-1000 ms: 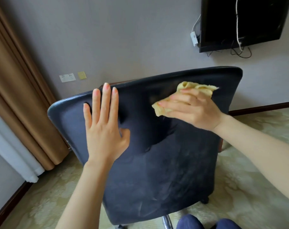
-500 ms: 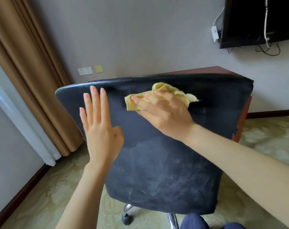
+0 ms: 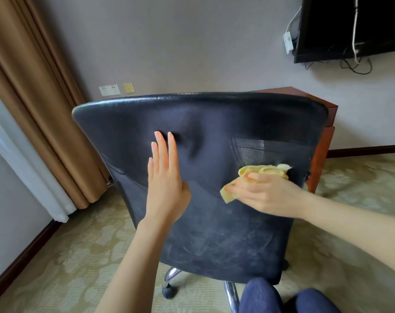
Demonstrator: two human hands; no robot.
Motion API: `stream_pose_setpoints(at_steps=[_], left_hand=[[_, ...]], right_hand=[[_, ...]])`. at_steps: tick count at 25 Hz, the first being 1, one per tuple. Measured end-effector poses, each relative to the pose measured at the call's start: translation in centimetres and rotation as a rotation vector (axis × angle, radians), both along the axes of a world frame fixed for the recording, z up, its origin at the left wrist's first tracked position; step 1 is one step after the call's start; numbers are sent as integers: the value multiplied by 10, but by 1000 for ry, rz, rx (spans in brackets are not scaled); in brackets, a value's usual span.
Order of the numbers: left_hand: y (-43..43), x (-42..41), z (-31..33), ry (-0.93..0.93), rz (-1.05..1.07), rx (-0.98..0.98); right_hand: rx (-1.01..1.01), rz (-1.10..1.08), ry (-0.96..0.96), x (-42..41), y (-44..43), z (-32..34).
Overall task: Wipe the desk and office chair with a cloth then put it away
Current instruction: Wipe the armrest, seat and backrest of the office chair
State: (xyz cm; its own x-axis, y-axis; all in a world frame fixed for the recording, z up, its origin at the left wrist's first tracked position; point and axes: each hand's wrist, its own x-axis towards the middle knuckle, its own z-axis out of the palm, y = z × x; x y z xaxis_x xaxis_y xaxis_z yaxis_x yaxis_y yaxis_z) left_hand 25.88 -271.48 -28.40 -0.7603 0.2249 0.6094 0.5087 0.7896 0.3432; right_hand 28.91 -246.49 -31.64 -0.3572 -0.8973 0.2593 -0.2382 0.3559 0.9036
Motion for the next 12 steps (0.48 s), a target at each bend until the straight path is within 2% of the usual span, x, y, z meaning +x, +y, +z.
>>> stream_pose_setpoints(at_steps=[3, 7, 12], left_hand=[[3, -2, 1, 0, 47, -43], [14, -2, 3, -28, 86, -52], [15, -5, 6, -40, 132, -86]], right_hand=[[-91, 83, 83, 3, 3, 47], [-325, 210, 218, -1, -19, 103], [-446, 209, 261, -19, -54, 90]])
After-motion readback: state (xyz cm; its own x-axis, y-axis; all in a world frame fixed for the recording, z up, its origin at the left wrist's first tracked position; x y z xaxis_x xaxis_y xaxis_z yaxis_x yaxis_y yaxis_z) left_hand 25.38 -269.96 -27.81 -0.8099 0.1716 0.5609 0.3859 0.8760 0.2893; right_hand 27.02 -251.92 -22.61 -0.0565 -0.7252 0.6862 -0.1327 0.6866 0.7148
